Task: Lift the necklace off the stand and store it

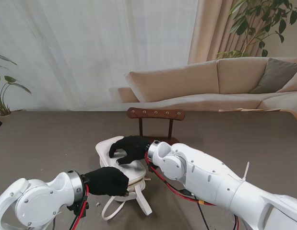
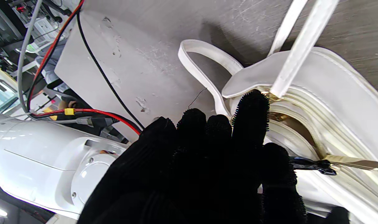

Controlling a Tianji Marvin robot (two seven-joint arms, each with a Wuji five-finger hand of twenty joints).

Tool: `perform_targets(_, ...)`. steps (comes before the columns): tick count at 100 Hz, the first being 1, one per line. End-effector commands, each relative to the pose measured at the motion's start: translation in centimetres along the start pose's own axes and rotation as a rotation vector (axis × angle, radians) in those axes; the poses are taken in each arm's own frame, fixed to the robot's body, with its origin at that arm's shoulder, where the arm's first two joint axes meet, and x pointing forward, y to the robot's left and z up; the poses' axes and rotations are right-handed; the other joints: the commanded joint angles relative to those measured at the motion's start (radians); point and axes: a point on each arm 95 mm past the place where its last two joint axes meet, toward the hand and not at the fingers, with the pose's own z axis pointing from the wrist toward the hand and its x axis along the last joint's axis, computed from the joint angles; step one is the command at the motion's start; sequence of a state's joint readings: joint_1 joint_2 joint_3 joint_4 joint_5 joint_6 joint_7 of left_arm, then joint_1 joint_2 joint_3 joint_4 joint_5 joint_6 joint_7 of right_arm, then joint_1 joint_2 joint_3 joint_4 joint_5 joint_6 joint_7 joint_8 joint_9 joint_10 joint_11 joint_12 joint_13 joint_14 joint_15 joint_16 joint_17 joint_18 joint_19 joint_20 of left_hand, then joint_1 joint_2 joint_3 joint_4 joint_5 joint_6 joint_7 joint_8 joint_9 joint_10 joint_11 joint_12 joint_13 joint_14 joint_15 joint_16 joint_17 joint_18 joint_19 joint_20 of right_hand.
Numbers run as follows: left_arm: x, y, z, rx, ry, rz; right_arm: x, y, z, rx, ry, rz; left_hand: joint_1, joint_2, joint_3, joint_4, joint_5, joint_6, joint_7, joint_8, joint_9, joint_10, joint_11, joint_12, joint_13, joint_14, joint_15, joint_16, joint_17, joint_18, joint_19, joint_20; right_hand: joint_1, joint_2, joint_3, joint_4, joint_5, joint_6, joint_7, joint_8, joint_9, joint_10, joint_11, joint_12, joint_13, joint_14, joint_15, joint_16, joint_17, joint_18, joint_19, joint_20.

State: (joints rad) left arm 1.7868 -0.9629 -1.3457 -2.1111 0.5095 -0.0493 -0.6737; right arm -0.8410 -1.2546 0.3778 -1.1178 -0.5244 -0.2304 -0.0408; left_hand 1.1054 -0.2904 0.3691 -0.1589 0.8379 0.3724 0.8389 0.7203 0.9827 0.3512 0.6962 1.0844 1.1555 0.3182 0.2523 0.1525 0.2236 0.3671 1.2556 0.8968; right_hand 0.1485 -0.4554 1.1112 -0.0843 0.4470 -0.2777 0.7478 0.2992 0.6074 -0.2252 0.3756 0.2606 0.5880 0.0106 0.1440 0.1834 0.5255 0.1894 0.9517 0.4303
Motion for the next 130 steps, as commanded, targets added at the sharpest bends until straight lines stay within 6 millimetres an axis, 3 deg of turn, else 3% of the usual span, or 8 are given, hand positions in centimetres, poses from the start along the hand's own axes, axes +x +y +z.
perform_targets(1,1.9,0.1,0.1,-0.013,0.063,0.008,-0.1,-5.2,-1.3,0.14,-0.024,0.02,0.024,0.035,-0.018,0.025,-0.004,-0.103,0.042,0.007,0.022,-0.061,0.027,-0.007,0.014,-0.062,0.003,-0.001,0.007,-0.023,0.068,0.0,0.008,0.02,0.039,-0.016,0.037,0.073,-0.015,-0.015,0.06,0.094,0.017,-0.013,0.117,0.024,0.142,0.04,-0.268,-0.039,-0.002,-0.012)
perform_targets(79,4.6,2.2,0.8,-0.077,0.162,-0.013,0.4,-5.3,-1.6,0.166,-0.024,0.039,0.029,0.037,-0.027,0.028,-0.005,-0.1,0.043,0.001,0.048,-0.067,0.04,-0.009,0.051,-0.067,0.03,0.0,0.053,-0.004,0.092,-0.001,0.013,0.023,0.048,-0.017,0.048,0.084,-0.01,-0.016,0.075,0.095,0.014,-0.014,0.125,0.014,0.148,0.042,-0.271,-0.047,-0.001,-0.011)
perform_targets(130,4.9,1.8,3.5,-0.051,0.234,-0.019,1.0,-5.7,-1.4,0.173,-0.014,0.052,0.038,0.033,-0.024,0.026,-0.012,-0.098,0.046,-0.012,0.034,-0.061,-0.01,-0.044,0.016,-0.059,0.01,-0.007,0.032,0.0,0.071,-0.021,0.017,0.024,0.054,-0.018,0.053,0.087,-0.009,-0.016,0.085,0.09,0.014,-0.014,0.128,0.004,0.151,0.043,-0.271,-0.053,0.002,-0.009)
